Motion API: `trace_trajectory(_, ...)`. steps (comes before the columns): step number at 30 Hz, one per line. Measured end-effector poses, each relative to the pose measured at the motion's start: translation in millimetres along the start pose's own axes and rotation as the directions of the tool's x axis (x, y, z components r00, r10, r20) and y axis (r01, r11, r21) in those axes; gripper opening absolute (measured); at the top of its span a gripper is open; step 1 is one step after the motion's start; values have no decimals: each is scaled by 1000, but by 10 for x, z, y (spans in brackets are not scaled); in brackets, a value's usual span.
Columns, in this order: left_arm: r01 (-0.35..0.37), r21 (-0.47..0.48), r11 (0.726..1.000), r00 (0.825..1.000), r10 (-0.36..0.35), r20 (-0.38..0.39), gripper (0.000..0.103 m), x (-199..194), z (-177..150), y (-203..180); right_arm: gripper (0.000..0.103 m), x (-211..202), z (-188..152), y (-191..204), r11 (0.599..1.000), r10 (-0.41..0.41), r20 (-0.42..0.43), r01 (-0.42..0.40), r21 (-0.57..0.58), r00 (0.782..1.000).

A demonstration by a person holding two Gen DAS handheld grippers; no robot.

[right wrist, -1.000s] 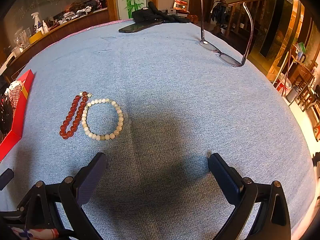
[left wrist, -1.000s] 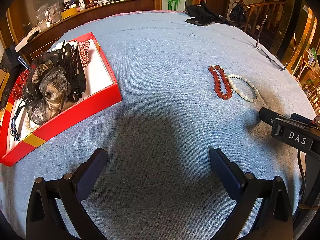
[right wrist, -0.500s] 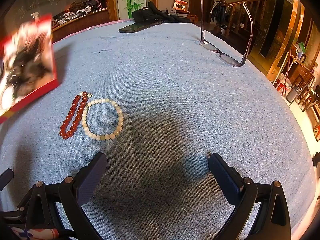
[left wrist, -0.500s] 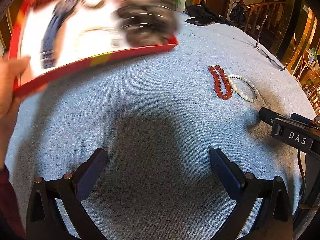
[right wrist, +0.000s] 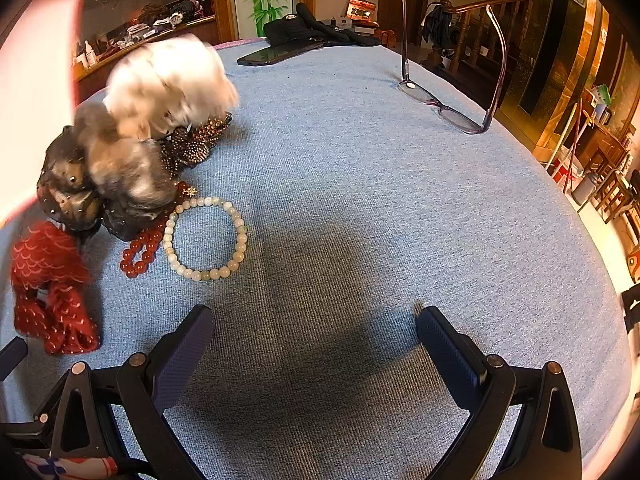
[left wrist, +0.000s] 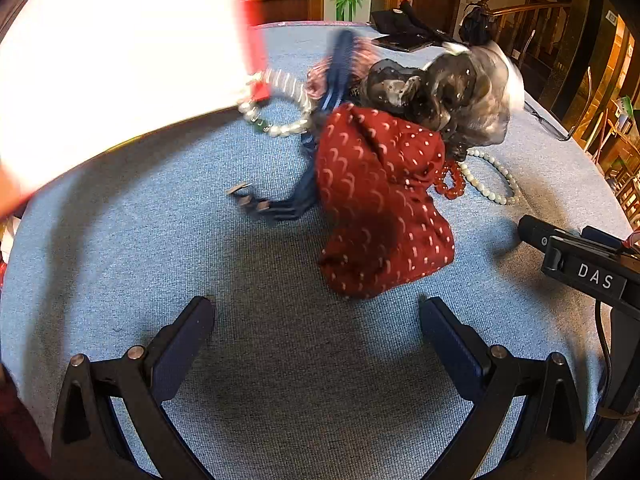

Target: Organize jewelry

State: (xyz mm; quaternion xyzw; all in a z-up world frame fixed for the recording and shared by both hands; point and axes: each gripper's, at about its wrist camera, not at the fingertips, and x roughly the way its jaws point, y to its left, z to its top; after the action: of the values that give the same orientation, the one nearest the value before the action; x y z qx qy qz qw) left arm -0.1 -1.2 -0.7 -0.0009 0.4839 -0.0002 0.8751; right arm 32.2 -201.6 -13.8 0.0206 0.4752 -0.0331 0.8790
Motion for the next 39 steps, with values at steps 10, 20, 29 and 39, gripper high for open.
trace_trajectory(10,-1,0,1000,1000,1,-1,103,-8,8,24,103,-2,1,2,1000,-1,0,1,0,1000)
trace_trajectory(20,-1,0,1000,1000,1,0,103,-7,15,19,103,-68,-72,-140,998,53,-65,-55,-23,996)
trace_trajectory(29,-10,-9,1000,1000,10,-2,103,-41,-66,39,103,-1000,-647,-383,983,173,127,-179,36,977)
trace_trajectory(39,-19,-11,1000,937,22,349,103,-1480,-654,328,103,-1957,-927,-339,974,203,375,-224,13,904)
